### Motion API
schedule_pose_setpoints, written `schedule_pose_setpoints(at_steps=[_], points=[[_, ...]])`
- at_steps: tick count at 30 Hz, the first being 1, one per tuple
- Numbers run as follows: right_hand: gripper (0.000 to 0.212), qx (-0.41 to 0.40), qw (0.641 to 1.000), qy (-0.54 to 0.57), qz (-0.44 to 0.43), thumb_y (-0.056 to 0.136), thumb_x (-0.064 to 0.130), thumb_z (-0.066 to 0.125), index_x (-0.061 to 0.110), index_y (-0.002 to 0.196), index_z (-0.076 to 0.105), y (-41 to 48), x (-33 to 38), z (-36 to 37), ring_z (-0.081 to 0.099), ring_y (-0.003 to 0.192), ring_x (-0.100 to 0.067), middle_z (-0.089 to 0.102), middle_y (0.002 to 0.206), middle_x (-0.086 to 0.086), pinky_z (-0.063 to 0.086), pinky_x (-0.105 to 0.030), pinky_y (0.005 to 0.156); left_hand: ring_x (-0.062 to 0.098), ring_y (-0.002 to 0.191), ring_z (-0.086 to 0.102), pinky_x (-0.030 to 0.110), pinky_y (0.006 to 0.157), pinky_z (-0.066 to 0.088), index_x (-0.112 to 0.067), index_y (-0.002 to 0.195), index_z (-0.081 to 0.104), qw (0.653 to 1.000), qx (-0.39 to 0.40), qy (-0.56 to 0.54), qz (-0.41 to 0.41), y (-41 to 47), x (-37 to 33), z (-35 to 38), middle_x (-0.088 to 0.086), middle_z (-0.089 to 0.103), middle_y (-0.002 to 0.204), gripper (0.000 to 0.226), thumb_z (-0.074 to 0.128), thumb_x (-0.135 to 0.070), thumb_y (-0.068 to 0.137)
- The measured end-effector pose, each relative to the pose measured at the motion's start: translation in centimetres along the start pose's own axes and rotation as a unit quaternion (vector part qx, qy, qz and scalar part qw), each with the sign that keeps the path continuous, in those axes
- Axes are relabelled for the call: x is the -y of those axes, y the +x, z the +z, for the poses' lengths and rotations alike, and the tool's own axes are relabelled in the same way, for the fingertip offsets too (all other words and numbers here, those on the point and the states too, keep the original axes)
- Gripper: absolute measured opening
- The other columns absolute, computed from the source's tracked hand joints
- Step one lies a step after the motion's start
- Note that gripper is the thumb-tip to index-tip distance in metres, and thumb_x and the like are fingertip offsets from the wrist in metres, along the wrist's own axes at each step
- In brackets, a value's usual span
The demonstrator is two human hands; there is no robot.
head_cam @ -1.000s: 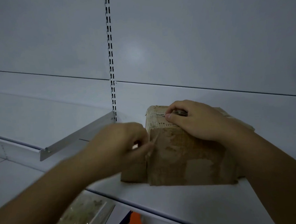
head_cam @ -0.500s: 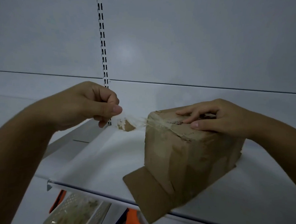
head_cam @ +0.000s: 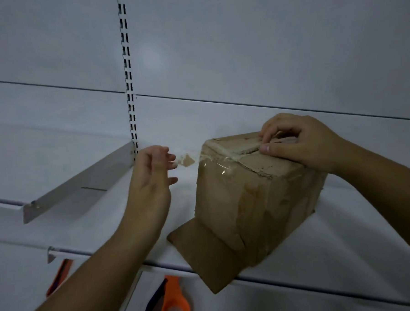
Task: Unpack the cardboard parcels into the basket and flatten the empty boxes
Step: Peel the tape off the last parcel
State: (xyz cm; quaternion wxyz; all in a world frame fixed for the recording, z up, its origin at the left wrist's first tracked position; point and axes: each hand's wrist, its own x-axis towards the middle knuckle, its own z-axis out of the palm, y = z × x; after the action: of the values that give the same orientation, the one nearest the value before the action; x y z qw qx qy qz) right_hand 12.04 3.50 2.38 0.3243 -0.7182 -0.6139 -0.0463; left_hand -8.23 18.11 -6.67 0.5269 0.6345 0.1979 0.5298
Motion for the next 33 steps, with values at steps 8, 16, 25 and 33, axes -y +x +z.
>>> schedule_pose_setpoints(at_steps=[8, 16, 25, 33], points=[[0.025, -0.059, 0.991, -0.095, 0.074, 0.083, 0.047, 0.056, 0.030, 0.095, 0.070, -1.1, 2.6, 0.2, 0.058, 0.092, -0.004, 0.066, 0.093, 0.017, 0.043, -0.021, 0.073, 0.003, 0.073, 0.045, 0.011, 0.064, 0.038, -0.033, 0.067, 0.044, 0.939, 0.099, 0.252, 0.211, -3.5, 1.0, 0.4, -0.012, 0.050, 0.073, 0.033, 0.063, -0.059, 0.065], [0.063, 0.077, 0.993, -0.083, 0.022, 0.054, 0.086, 0.036, 0.057, 0.109, 0.044, -2.2, 5.4, 2.3, 0.039, 0.097, 0.025, 0.039, 0.099, 0.045, 0.032, -0.011, 0.077, 0.001, 0.057, 0.048, 0.014, 0.052, 0.039, -0.029, 0.069, 0.052, 0.963, 0.181, 0.173, 0.098, -2.9, 2.0, 1.3, -0.013, 0.053, 0.061, 0.028, 0.074, -0.045, 0.065], [0.071, 0.070, 0.994, -0.089, -0.003, 0.055, 0.081, 0.036, 0.050, 0.118, 0.048, -2.1, 5.0, 2.4, 0.034, 0.096, 0.028, 0.036, 0.099, 0.046, 0.028, -0.009, 0.076, 0.011, 0.061, 0.057, 0.021, 0.057, 0.045, -0.011, 0.077, 0.065, 0.864, 0.203, 0.350, 0.298, -3.2, 1.0, 0.9, -0.001, 0.062, 0.070, 0.031, 0.048, -0.035, 0.087], [0.054, 0.160, 0.985, -0.062, 0.013, 0.061, 0.059, 0.053, 0.056, 0.114, 0.044, -1.9, 4.6, 0.8, 0.037, 0.100, 0.023, 0.036, 0.112, 0.041, 0.030, 0.001, 0.074, 0.009, 0.053, 0.039, 0.016, 0.047, 0.023, -0.018, 0.077, 0.051, 0.760, 0.297, 0.481, 0.321, -0.3, -3.8, -1.3, -0.012, 0.042, 0.064, 0.026, 0.041, -0.038, 0.091]])
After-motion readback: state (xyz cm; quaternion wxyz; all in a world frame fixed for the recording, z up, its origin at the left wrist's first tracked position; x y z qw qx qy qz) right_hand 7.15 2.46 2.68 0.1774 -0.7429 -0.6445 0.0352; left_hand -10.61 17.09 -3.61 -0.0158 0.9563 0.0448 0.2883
